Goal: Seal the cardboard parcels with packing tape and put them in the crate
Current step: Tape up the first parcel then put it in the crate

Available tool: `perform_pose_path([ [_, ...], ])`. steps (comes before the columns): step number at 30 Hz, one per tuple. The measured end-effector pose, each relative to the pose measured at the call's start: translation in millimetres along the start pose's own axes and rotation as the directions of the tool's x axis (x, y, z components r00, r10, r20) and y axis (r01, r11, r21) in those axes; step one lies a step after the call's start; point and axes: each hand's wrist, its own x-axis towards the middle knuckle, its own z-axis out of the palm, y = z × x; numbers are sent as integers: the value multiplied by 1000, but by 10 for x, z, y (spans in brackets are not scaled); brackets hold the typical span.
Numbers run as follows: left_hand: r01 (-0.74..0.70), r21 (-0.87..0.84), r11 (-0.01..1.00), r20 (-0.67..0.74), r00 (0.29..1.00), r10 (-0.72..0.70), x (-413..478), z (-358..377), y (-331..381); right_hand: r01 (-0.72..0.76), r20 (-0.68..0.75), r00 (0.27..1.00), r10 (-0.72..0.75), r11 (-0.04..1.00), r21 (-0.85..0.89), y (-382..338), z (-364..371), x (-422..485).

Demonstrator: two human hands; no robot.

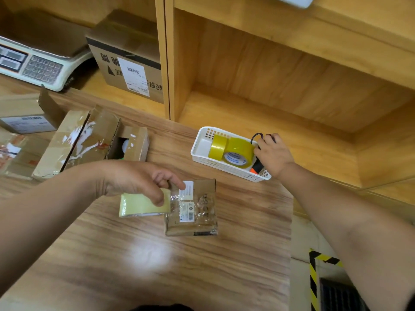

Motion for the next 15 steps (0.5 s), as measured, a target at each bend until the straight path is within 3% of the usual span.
perform_pose_path([
  [15,11,62,998,-84,996,-6,-43,48,-46,6,-14,1000,-6,1000,-16,62,-53,-117],
])
